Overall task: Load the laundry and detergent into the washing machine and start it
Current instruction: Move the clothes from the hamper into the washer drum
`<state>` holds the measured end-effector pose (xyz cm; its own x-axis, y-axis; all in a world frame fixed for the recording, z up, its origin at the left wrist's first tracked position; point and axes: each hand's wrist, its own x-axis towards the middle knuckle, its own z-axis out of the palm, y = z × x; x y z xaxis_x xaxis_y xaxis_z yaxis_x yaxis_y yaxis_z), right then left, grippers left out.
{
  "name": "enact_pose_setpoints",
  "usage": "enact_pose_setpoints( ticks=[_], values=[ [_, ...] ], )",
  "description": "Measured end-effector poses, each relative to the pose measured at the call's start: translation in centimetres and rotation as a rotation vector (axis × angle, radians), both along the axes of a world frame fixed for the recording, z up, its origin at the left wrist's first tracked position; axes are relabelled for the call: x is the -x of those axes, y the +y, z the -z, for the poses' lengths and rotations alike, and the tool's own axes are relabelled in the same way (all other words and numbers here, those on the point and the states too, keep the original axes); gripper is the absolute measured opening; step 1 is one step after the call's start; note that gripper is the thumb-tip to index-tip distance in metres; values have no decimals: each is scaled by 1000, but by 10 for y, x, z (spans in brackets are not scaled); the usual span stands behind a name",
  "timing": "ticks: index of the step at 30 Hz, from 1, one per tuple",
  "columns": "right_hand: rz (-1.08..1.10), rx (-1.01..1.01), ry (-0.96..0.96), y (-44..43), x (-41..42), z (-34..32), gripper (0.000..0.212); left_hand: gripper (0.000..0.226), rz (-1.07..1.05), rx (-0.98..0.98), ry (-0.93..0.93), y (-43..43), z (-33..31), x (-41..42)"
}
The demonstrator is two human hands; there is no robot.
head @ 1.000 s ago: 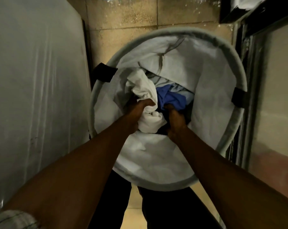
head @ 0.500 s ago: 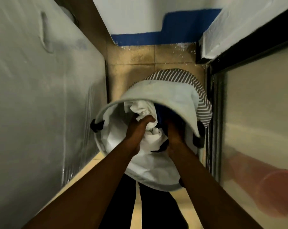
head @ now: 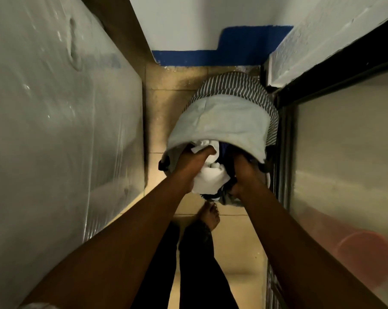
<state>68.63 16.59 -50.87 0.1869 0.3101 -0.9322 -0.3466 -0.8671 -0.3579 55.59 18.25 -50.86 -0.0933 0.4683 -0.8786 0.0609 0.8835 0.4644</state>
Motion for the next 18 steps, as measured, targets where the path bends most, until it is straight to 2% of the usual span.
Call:
enact_pose_setpoints(
  ticks=[2,3,4,6,7,11,14,16,18],
  values=[
    [68,-10,-21,3,0,3,55,15,-15,2,-10,8,-12,0],
    [93,-17,-31,2,0,8,60,12,-21,-15,-1,9,-17,-1],
    [102,-16,-44,0,1,2,56,13,-16,-34,-1,7,-20,-1],
    [113,-3,-76,-5,1,-10,40,18,-13,-45,-16,2,-27,-1],
    [130,2,-80,-8,2,-17,40,21,2,-46,-9,-1,-34,0],
    [123,-24,-61,-21,1,-38,62,47,-17,-55,-5,-13,-55,3],
    [57,-70,-102,-30,3,-64,70,52,-62,-85,-15,-24,-77,9],
    [11,-89,-109,-36,7,-86,63,65,-57,-81,5,-34,-94,12],
    [-8,-140,-131,-44,12,-113,42,63,-72,-93,-7,-49,-113,19]
  ],
)
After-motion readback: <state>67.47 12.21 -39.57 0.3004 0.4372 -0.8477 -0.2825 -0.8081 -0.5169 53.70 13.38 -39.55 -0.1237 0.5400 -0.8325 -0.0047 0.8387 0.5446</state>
